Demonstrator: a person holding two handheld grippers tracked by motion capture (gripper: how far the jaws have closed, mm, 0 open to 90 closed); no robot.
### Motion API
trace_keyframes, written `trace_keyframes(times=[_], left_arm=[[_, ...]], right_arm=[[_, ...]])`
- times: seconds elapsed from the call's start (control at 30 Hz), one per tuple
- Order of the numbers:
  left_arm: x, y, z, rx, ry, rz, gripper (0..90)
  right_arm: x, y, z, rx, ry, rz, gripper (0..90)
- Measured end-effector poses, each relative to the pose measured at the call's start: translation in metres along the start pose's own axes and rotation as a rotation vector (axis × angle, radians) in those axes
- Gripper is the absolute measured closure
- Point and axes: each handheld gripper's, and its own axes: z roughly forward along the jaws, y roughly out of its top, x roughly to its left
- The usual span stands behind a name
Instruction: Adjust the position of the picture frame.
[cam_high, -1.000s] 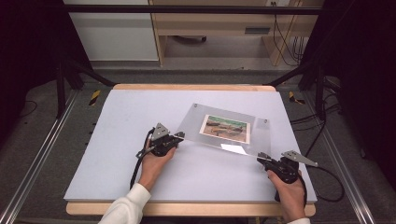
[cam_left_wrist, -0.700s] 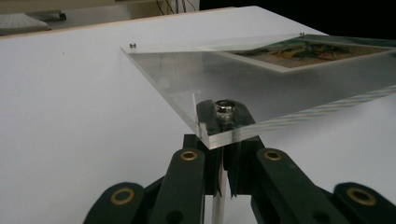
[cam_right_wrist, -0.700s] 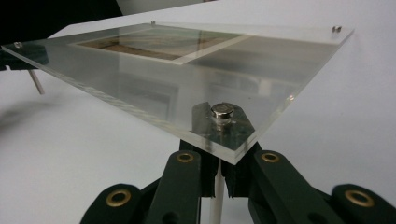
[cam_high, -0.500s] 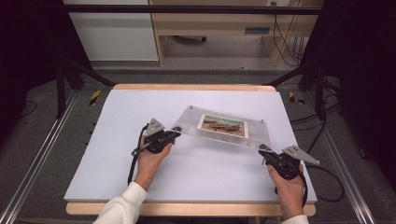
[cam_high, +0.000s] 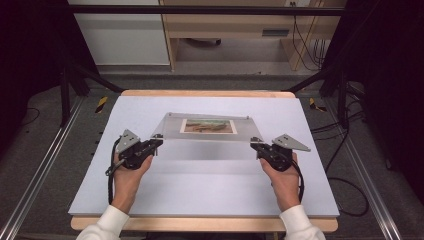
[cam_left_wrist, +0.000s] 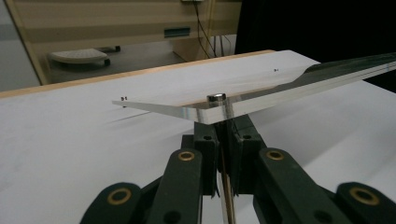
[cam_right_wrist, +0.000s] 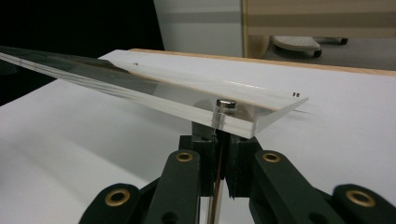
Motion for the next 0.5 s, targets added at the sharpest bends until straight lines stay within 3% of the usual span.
trace_keyframes(times=[0.17, 0.37, 0.5], left_arm=[[0.012, -0.014, -0.005, 0.011, 0.017, -0.013, 81.9], [0.012, -0.023, -0.006, 0.039, 0.01, -0.002, 81.8], [0.009, -0.032, -0.008, 0.076, 0.014, -0.021, 82.4]], right_arm=[[0.01, 0.002, 0.019, 0.031, 0.018, -0.017, 83.9], [0.013, -0.01, 0.021, 0.057, 0.022, -0.014, 84.1], [0.014, -0.018, 0.02, 0.081, 0.019, -0.031, 84.4]])
